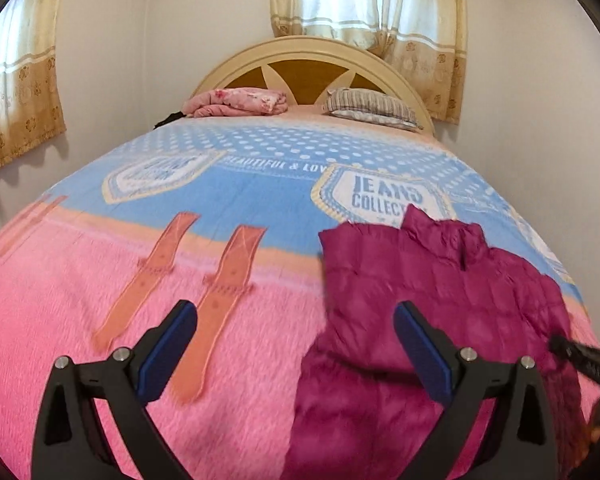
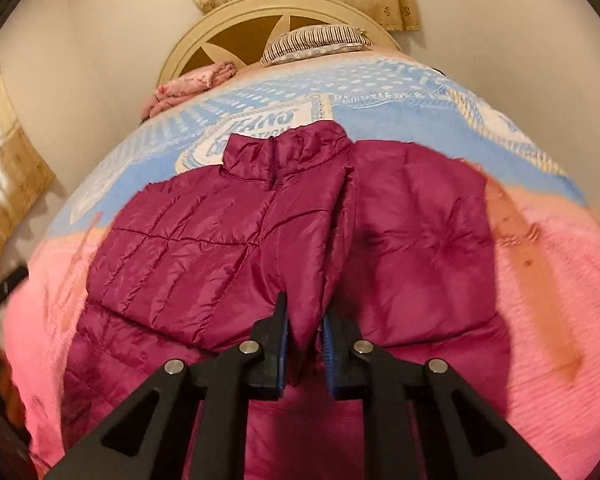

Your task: Fold large clothes

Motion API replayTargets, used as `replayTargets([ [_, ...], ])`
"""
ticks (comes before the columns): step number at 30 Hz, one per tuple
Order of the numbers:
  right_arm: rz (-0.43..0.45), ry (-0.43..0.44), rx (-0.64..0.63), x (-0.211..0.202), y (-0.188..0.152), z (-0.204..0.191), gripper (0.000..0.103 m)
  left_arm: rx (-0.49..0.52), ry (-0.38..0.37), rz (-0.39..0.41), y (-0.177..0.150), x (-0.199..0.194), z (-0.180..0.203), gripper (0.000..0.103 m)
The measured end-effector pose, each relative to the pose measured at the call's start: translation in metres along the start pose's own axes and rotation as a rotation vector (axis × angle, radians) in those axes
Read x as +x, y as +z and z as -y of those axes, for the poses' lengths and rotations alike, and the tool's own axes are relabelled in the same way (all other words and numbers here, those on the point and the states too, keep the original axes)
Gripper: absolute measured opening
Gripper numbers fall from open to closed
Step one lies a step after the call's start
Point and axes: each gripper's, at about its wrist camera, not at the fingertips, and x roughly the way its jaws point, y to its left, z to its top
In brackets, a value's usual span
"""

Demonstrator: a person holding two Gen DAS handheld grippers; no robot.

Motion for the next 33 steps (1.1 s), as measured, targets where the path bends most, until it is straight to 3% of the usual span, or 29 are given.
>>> replayTargets([
  [5, -0.061, -0.015, 0.006, 0.028, -0.011, 0.011, 0.014, -0.013, 0.014, -0.064, 0.005, 0.049, 0.026, 0.101],
  [9, -0.053, -0.027, -0.018, 0.038, -0.022, 0.013, 0.014, 0.013, 0.061, -0.147, -0.012, 0.090, 0.042, 0.099],
  [12, -0.043, 0.016, 0.017, 0.042, -0.025, 0.023, 0.014, 0.035, 0.104, -0.194, -0.033, 0.114, 0.042, 0.098],
  [17, -0.030, 0.093, 0.084, 0.045, -0.027, 0.037, 0.014, -0.066, 0.062, -0.261, -0.038, 0.128, 0.024, 0.103],
  [21, -0.028, 0.121, 0.108, 0.042, -0.028, 0.040, 0.016, -0.052, 0.074, -0.264, -0.037, 0.127, 0.028, 0.103],
  [25, -0.082, 0.163, 0.148, 0.028, -0.022, 0.049, 0.021, -0.092, -0.030, -0.293, -0.031, 0.116, 0.012, 0.103],
  [27, -0.072, 0.130, 0.177, 0.006, -0.012, 0.056, 0.025, -0.099, -0.053, -0.283, -0.021, 0.099, 0.001, 0.103],
  [30, 0.015, 0.097, 0.186, -0.024, 0.020, 0.058, 0.036, -0.108, -0.045, -0.215, 0.000, 0.081, -0.005, 0.103],
  [32, 0.049, 0.113, 0.201, -0.028, 0.048, 0.055, 0.058, -0.095, -0.018, -0.177, 0.025, 0.076, 0.000, 0.103],
  [33, 0.056, 0.116, 0.207, -0.023, 0.064, 0.050, 0.063, -0.090, -0.021, -0.169, 0.031, 0.079, 0.004, 0.103],
])
